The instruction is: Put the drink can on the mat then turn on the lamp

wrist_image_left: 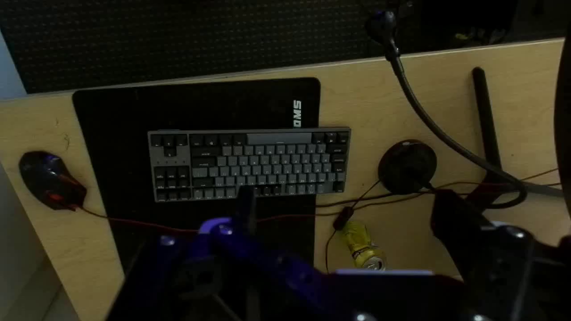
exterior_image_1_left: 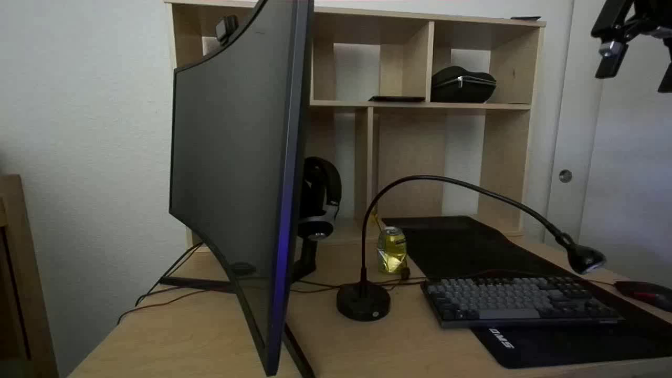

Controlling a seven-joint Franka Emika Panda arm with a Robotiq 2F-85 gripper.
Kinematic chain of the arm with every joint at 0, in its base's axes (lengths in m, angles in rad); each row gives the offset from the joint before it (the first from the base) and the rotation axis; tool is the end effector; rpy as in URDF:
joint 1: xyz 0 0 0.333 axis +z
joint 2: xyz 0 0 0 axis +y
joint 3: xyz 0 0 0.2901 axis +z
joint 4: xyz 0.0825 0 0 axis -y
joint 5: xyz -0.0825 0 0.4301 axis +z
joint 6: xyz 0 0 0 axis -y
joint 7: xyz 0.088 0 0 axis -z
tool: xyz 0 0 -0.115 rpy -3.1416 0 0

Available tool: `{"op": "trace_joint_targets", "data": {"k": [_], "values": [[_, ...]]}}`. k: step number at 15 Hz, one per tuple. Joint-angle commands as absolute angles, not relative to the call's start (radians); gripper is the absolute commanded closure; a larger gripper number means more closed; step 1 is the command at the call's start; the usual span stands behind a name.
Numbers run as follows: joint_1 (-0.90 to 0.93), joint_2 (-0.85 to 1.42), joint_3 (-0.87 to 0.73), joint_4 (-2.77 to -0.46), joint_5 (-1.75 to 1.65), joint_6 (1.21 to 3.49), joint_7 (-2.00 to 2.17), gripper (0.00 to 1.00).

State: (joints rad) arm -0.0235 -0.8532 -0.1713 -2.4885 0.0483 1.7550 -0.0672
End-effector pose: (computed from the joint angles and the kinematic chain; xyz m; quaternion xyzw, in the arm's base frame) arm 0.3664 -0.0718 0.5332 -0.9937 0.0413 -0.0645 0.0820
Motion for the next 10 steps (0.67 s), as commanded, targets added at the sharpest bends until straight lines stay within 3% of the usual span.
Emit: {"op": "trace_joint_targets", "data": {"k": [1,5,10], "values": [[-0.043,-0.849,-0.158,-2.485,0.060,1.751,-0.079,0.00],[-0.043,-0.849,-0.158,-2.485,0.060,1.751,-0.079,0.00],[0.003,-0.825,-0.199,-2.433,0.051,1.536,-0.237,0.00]]}}
